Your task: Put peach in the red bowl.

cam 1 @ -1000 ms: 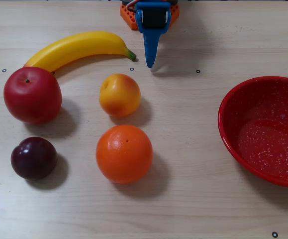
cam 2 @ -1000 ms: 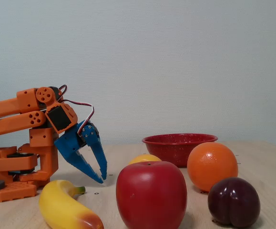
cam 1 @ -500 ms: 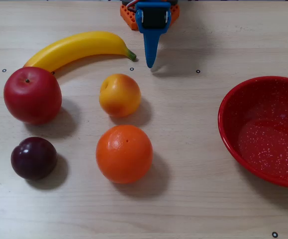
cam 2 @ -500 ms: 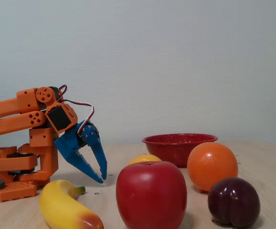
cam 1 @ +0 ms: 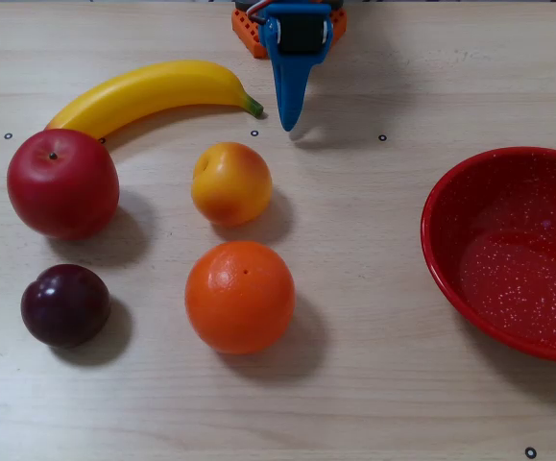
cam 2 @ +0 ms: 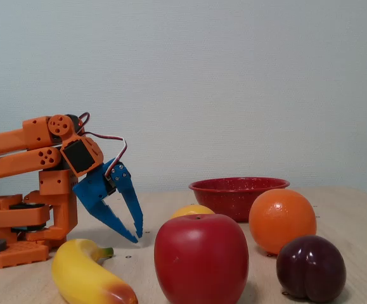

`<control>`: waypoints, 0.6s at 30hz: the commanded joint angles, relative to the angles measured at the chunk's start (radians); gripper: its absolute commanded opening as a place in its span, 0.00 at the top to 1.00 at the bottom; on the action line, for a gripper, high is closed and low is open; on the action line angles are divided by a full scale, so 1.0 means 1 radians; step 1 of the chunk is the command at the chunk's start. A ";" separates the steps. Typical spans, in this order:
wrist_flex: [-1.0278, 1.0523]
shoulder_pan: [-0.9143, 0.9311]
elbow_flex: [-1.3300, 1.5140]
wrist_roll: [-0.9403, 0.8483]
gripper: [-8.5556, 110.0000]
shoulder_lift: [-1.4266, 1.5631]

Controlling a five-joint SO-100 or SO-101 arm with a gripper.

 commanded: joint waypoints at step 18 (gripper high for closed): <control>0.049 0.034 -0.405 -0.288 0.93 -0.402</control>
